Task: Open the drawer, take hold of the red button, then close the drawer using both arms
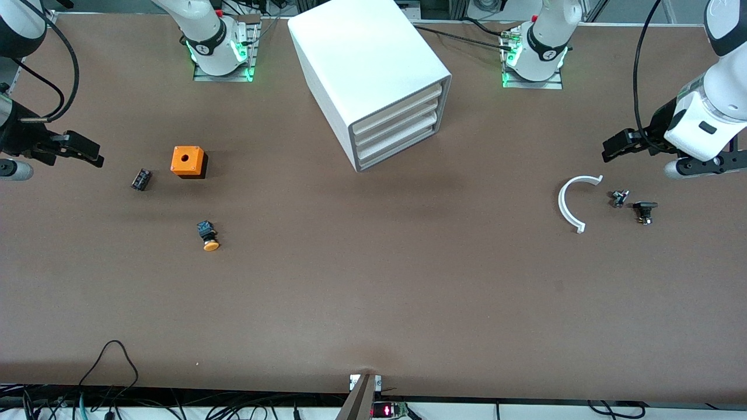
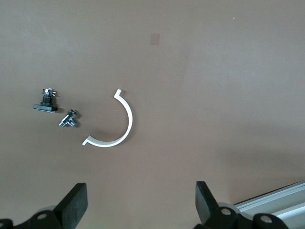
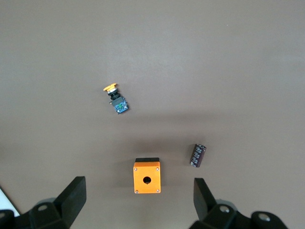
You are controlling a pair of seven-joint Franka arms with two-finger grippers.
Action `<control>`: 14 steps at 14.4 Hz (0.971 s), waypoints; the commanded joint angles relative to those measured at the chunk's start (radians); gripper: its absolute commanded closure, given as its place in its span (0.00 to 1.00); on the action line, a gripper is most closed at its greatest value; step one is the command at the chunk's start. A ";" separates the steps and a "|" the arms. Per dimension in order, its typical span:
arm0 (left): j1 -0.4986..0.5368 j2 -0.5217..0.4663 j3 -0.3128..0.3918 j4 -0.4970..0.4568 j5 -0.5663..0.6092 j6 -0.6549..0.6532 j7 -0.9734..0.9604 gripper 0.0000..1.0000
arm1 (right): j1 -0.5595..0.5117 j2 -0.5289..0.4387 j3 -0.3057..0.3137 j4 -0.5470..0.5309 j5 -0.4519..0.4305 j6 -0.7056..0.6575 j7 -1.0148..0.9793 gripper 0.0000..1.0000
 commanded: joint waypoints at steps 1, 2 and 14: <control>0.008 0.008 -0.007 0.022 0.015 -0.005 0.011 0.00 | 0.002 -0.023 0.002 -0.023 -0.012 -0.001 -0.001 0.00; 0.006 0.010 -0.007 0.022 0.015 -0.003 0.011 0.00 | 0.002 -0.023 0.002 -0.023 -0.012 -0.003 -0.001 0.00; -0.026 0.218 -0.033 0.113 -0.080 -0.146 0.021 0.00 | 0.002 0.001 0.002 -0.012 -0.006 -0.006 -0.018 0.00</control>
